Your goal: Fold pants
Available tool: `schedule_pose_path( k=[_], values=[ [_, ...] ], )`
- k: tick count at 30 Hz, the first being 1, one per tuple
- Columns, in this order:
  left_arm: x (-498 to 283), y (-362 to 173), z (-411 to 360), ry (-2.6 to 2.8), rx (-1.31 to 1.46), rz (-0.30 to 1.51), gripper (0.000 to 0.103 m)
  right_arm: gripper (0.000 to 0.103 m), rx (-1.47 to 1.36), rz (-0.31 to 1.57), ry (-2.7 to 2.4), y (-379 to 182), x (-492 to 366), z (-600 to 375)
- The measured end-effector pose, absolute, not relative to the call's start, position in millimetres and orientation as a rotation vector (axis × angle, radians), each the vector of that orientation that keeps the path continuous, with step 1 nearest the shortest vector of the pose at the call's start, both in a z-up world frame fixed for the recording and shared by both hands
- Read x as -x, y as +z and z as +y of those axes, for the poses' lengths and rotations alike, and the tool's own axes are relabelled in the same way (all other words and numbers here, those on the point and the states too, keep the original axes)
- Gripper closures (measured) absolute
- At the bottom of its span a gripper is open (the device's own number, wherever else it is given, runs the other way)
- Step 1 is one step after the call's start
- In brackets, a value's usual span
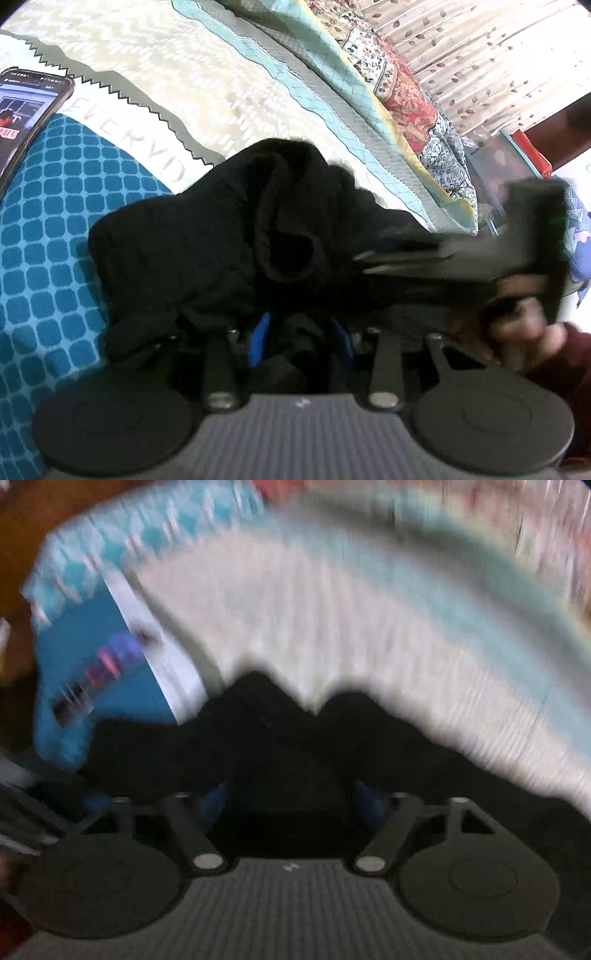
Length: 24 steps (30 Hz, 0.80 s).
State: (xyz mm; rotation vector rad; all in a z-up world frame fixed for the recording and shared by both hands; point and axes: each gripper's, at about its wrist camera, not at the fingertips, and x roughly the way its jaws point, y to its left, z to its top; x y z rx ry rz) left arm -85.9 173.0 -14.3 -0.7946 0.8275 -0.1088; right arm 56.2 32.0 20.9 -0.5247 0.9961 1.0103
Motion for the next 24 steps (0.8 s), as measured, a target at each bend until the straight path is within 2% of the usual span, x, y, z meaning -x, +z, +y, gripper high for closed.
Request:
schedule_pose_path(
  k=[1,2,3,6,10,14,17,19,21,24],
  values=[
    [86,-14,172,-0.110,0.791,0.826,0.067,0.064,0.531,1.001,0.992,9,-55,34],
    [87,-13,172,-0.114,0.787,0.823,0.067,0.083,0.518,0.974,0.994,12,-52,32],
    [87,-13,171,-0.116,0.783,0.820,0.067,0.091,0.483,0.973,1.001,21,-55,32],
    [87,-14,171,-0.119,0.783,0.819,0.067,0.091,0.259,0.922,1.002,67,-80,17],
    [83,-13,170,-0.112,0.796,0.822,0.065,0.092,0.054,0.765,0.946,125,-112,13],
    [91,-4,185,-0.136,0.893,0.785,0.061,0.092,0.073,0.766,0.919,115,-120,32],
    [101,15,205,-0.165,0.988,0.681,0.045,0.092,0.106,0.787,0.926,97,-113,38],
    [100,27,219,-0.142,1.034,0.634,0.023,0.092,0.093,0.793,0.941,98,-111,30],
    [91,31,230,-0.161,1.093,0.610,0.016,0.092,0.075,0.793,0.957,98,-105,24],
    [68,30,239,-0.223,1.208,0.592,0.012,0.092,0.068,0.777,0.990,102,-94,15]
  ],
)
